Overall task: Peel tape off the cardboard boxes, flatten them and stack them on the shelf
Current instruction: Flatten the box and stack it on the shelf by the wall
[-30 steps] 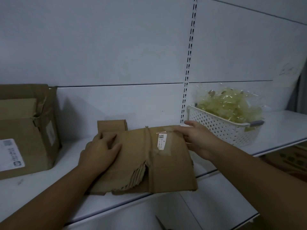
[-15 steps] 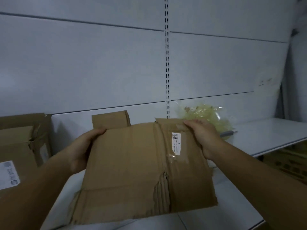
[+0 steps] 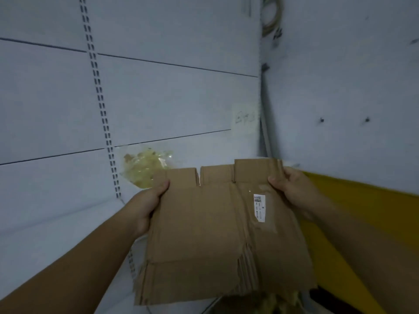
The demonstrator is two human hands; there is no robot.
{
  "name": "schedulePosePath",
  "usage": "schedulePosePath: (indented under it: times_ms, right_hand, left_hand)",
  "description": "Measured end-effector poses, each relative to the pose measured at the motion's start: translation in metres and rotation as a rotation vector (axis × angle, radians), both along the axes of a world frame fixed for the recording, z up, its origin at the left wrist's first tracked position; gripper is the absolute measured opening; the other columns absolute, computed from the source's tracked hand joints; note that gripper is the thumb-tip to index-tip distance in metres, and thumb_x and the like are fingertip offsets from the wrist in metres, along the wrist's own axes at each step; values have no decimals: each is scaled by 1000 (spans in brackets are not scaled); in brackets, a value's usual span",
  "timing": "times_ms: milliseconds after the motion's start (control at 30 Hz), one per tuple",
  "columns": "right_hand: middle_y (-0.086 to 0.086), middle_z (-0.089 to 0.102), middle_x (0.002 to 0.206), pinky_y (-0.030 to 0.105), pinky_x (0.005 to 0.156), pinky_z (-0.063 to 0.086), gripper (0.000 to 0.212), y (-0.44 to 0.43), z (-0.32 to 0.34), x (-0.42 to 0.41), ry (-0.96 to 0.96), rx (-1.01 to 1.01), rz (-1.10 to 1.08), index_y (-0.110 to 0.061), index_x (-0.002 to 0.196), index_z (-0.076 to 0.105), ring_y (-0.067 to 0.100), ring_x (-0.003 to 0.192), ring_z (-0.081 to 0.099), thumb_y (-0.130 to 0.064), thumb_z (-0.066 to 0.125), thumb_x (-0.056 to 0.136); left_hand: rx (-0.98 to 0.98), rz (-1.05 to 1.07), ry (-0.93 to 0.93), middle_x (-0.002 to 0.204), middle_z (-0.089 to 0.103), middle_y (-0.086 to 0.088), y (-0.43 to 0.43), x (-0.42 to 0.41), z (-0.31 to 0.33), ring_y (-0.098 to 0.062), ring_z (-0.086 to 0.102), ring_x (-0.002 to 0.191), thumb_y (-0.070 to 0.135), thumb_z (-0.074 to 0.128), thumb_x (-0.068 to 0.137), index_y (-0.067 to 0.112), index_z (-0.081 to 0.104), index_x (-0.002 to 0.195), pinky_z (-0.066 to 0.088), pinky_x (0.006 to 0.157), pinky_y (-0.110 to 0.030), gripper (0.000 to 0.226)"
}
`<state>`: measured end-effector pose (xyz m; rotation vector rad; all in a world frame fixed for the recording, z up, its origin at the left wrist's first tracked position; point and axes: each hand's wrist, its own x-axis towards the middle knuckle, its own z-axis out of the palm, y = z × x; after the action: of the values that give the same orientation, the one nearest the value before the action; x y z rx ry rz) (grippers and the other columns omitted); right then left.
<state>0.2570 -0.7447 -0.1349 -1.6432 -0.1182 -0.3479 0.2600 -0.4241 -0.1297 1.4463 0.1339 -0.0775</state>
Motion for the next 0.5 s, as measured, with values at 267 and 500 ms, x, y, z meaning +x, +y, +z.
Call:
schedulePosePath:
  times_ms: [267, 500]
  right_hand:
    - [-10, 60, 93, 25, 64, 46, 19, -118, -46, 2, 13, -142, -292, -27, 112, 51, 6, 82, 59, -33, 51, 94]
    - [-7, 56, 89, 23, 56, 41, 30, -181, -50, 65, 27, -156, -515, -16, 122, 51, 5, 76, 55, -28, 49, 96]
  left_hand:
    - [-14, -178, 118, 103, 70, -18, -135, 50, -32, -31, 67, 92, 52, 65, 76, 5, 64, 110, 55, 77, -41, 58]
    - [81, -510, 170, 103, 72, -17, -185, 124, -46, -33, 69, 94, 24, 77, 67, 4, 63, 114, 55, 79, -43, 53]
